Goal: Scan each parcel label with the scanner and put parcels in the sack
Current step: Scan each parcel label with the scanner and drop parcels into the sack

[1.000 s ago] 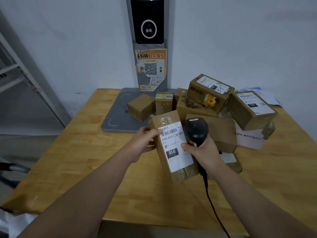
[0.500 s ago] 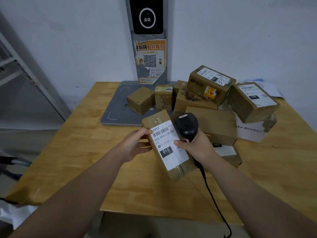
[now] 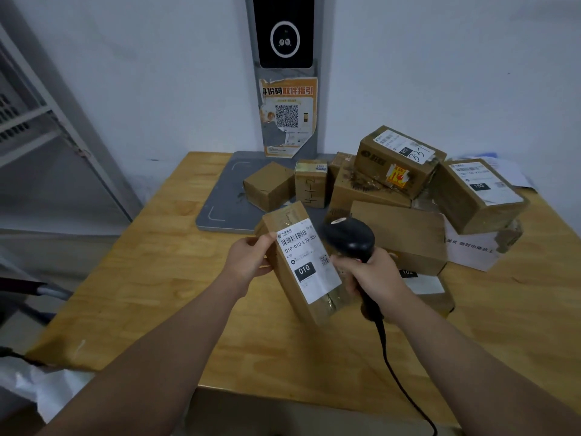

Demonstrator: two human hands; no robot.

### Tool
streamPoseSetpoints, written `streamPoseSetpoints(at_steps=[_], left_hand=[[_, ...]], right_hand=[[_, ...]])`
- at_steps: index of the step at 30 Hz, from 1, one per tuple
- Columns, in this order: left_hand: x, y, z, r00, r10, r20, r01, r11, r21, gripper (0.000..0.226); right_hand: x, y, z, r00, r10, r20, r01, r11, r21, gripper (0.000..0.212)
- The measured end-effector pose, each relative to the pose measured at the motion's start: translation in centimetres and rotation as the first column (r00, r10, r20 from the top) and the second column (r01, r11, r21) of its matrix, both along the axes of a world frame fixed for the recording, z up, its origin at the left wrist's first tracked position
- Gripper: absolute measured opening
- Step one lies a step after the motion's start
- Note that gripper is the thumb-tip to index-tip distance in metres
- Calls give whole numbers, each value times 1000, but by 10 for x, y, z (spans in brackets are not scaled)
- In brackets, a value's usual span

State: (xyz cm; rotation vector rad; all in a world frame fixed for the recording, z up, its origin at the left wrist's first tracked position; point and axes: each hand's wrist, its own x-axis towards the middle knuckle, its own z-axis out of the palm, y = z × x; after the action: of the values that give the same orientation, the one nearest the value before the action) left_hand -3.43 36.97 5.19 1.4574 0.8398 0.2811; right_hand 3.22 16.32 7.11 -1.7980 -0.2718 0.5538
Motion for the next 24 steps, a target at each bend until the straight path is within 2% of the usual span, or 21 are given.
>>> streamPoseSetpoints(at_steps=[3, 6, 12, 24], left_hand=[[2, 11, 3, 999, 35, 28, -36, 999, 36, 16], [6, 20, 2, 998, 62, 26, -63, 997, 45, 24], [8, 21, -3, 994, 107, 7, -107, 993, 48, 29], [3, 12, -3, 989, 145, 8, -145, 987, 64, 29]], right_hand=[[-11, -5, 12, 993, 120, -11, -120, 993, 20, 35], [-21, -4, 18, 989, 145, 34, -145, 989, -10, 43], [-24, 3, 8, 996, 76, 42, -70, 989, -130, 34], [-21, -2, 11, 996, 80, 32, -76, 990, -116, 31]])
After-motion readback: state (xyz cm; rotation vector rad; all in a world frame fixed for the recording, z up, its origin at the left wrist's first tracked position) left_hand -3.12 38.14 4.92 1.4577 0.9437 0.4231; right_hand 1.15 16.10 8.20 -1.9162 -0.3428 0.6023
